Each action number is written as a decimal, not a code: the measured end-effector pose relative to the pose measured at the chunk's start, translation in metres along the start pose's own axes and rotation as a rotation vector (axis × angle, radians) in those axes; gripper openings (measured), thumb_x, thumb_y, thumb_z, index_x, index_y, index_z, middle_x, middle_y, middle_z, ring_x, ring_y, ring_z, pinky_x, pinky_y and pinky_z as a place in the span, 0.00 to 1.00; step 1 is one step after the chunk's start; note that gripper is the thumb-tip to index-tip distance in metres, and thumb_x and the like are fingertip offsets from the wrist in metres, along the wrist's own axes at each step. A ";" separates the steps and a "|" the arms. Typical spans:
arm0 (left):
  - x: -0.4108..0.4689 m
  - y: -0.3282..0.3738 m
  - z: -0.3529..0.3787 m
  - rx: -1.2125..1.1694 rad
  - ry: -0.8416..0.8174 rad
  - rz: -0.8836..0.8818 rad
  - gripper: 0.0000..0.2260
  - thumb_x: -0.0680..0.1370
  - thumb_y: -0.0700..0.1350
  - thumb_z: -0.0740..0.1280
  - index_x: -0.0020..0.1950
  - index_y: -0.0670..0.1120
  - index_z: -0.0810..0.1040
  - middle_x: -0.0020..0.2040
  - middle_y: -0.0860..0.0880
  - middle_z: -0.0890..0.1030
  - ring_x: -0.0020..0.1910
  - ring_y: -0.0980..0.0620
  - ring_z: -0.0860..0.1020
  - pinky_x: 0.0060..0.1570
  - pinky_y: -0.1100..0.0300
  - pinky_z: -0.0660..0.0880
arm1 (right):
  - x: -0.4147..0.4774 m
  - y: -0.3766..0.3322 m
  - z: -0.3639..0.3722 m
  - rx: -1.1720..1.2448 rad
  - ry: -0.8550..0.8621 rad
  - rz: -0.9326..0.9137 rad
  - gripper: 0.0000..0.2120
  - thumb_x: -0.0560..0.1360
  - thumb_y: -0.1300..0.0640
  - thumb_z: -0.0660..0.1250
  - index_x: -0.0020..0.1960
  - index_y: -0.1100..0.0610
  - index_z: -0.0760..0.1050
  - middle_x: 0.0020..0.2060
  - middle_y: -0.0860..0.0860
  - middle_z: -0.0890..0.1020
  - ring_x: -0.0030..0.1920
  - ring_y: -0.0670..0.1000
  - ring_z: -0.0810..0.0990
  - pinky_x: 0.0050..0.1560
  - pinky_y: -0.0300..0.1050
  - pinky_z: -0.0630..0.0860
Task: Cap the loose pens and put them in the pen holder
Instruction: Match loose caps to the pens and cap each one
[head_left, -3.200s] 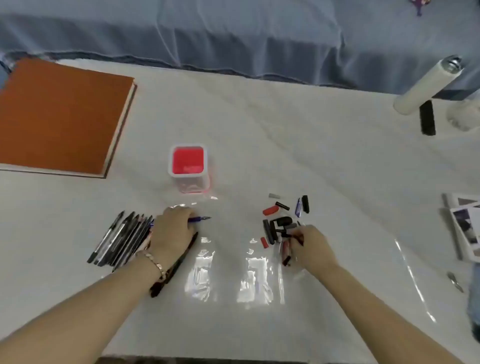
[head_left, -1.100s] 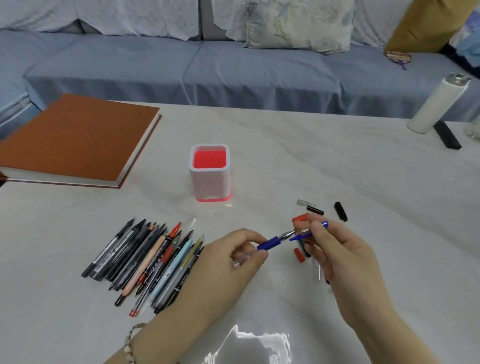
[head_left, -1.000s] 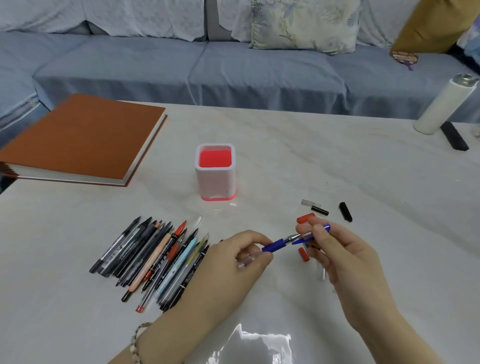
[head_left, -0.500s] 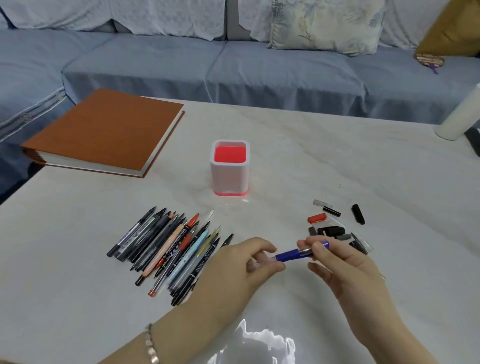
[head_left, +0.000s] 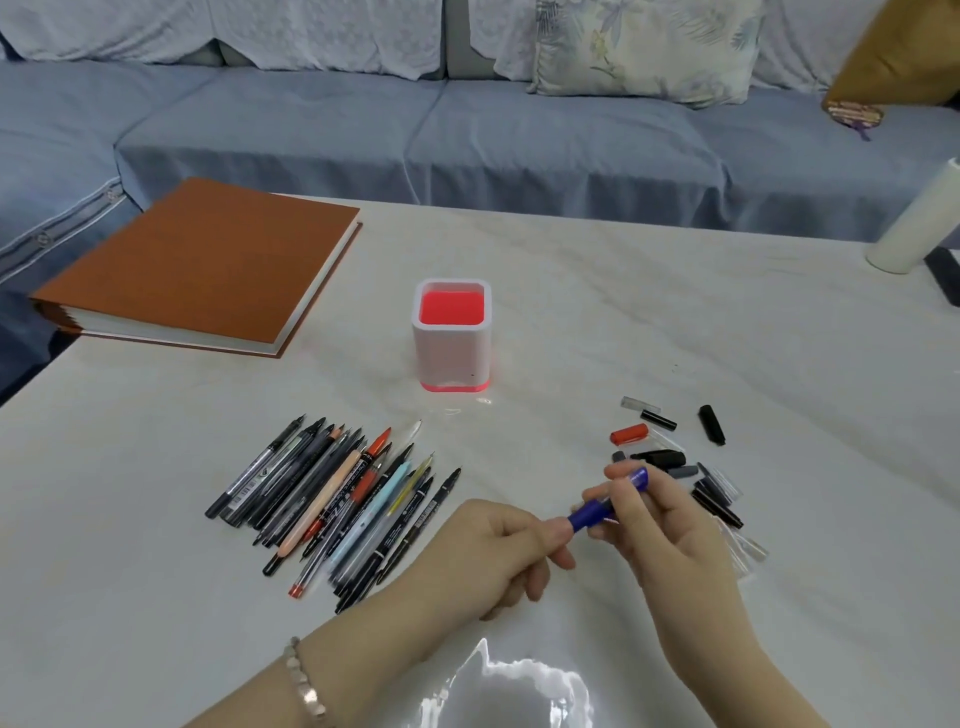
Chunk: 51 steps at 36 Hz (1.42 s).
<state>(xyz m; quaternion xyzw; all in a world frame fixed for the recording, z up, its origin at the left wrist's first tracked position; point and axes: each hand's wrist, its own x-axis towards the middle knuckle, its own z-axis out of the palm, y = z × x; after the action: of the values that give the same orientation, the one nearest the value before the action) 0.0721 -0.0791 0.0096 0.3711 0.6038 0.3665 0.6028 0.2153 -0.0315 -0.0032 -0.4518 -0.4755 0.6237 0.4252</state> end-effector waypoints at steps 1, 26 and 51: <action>0.002 -0.001 -0.001 0.074 0.052 0.032 0.13 0.77 0.47 0.62 0.35 0.45 0.79 0.22 0.54 0.73 0.19 0.57 0.65 0.22 0.67 0.62 | 0.004 0.002 0.002 -0.012 -0.007 0.034 0.06 0.75 0.62 0.61 0.45 0.56 0.76 0.32 0.50 0.83 0.36 0.44 0.81 0.37 0.33 0.77; 0.031 -0.048 -0.068 1.206 0.700 0.075 0.08 0.77 0.48 0.62 0.49 0.45 0.77 0.49 0.48 0.76 0.50 0.48 0.74 0.35 0.58 0.68 | 0.039 0.054 -0.016 -1.105 -0.256 -0.203 0.14 0.77 0.59 0.59 0.61 0.53 0.72 0.58 0.48 0.69 0.60 0.45 0.69 0.56 0.30 0.58; 0.029 -0.028 -0.010 0.656 0.400 0.145 0.03 0.76 0.49 0.61 0.43 0.54 0.71 0.37 0.55 0.78 0.35 0.56 0.75 0.36 0.57 0.71 | 0.059 0.014 -0.094 -1.265 -0.078 0.221 0.12 0.74 0.49 0.62 0.42 0.58 0.78 0.37 0.52 0.82 0.33 0.53 0.82 0.35 0.44 0.73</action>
<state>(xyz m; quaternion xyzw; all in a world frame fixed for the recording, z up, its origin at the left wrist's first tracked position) 0.0622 -0.0661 -0.0287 0.5072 0.7666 0.2608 0.2952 0.2917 0.0421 -0.0395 -0.6386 -0.7173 0.2785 -0.0077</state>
